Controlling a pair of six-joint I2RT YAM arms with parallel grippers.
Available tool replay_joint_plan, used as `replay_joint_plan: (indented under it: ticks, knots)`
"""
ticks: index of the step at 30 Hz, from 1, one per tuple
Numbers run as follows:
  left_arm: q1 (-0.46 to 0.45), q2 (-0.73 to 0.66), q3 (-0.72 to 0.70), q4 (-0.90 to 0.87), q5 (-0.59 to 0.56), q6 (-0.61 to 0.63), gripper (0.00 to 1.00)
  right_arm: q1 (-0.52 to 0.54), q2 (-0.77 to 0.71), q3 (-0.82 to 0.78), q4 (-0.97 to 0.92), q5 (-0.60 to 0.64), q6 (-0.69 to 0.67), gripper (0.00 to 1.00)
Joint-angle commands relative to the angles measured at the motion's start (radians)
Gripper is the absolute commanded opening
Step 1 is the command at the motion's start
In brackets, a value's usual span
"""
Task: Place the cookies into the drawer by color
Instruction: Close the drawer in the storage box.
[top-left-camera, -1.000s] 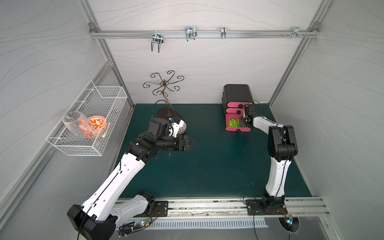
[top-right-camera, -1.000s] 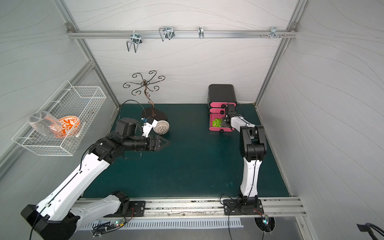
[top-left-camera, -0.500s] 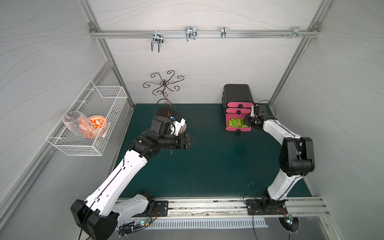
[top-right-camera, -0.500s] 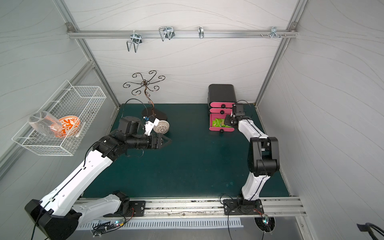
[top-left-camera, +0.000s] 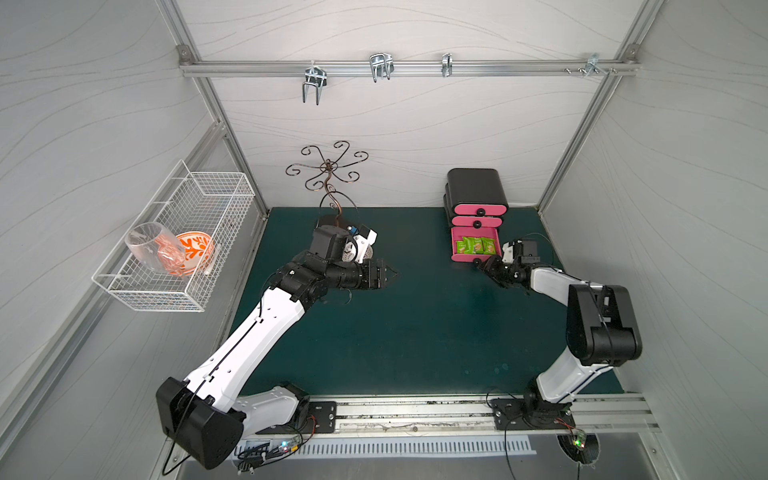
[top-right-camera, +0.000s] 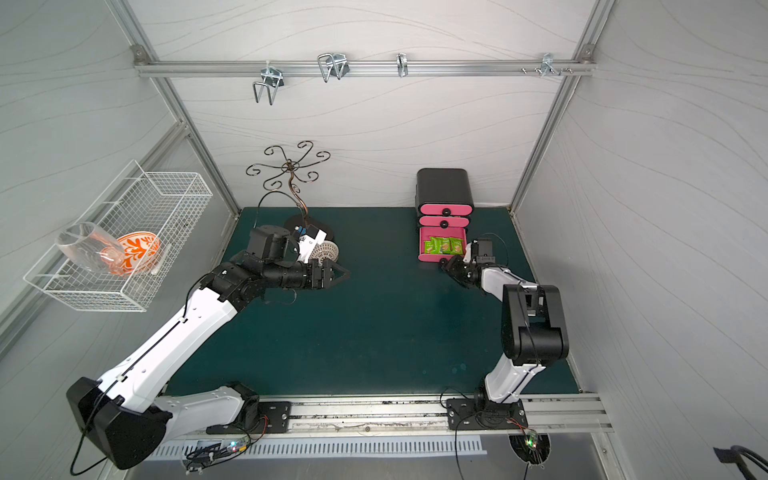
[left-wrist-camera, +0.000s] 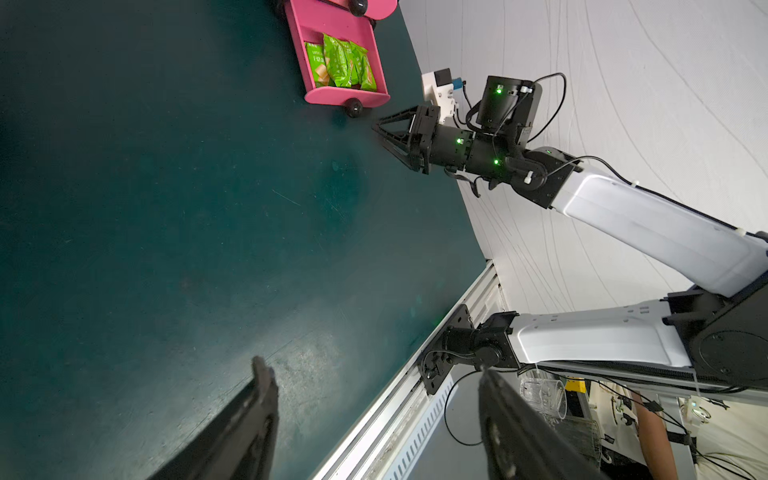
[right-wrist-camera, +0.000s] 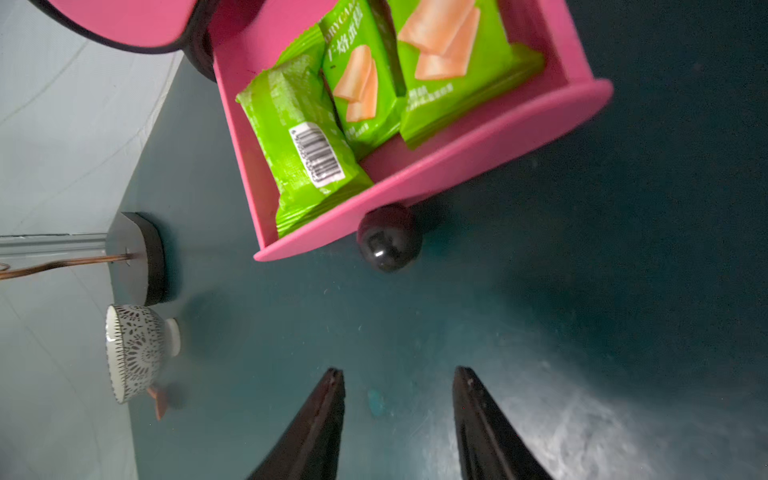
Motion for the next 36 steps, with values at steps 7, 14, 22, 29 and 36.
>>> replay_joint_plan:
  ticks: [7, 14, 22, 29, 36]
  knots:
    - [-0.005, -0.002, 0.043, 0.037, 0.005, 0.008, 0.77, 0.035, 0.149, 0.087, 0.089, 0.084, -0.12, 0.47]
    - [-0.005, -0.009, 0.033, 0.035, -0.01, 0.005, 0.77, 0.058, 0.198, 0.142, 0.066, 0.108, -0.109, 0.47]
    - [-0.005, -0.011, 0.033, 0.031, -0.025, 0.001, 0.77, 0.066, 0.231, 0.198, -0.012, 0.157, -0.101, 0.42]
    - [-0.004, -0.019, 0.021, 0.038, -0.027, -0.003, 0.77, 0.066, 0.241, 0.221, -0.03, 0.147, -0.105, 0.31]
    - [-0.005, -0.02, 0.019, 0.04, -0.036, -0.005, 0.77, 0.065, 0.188, 0.227, -0.037, 0.142, -0.122, 0.25]
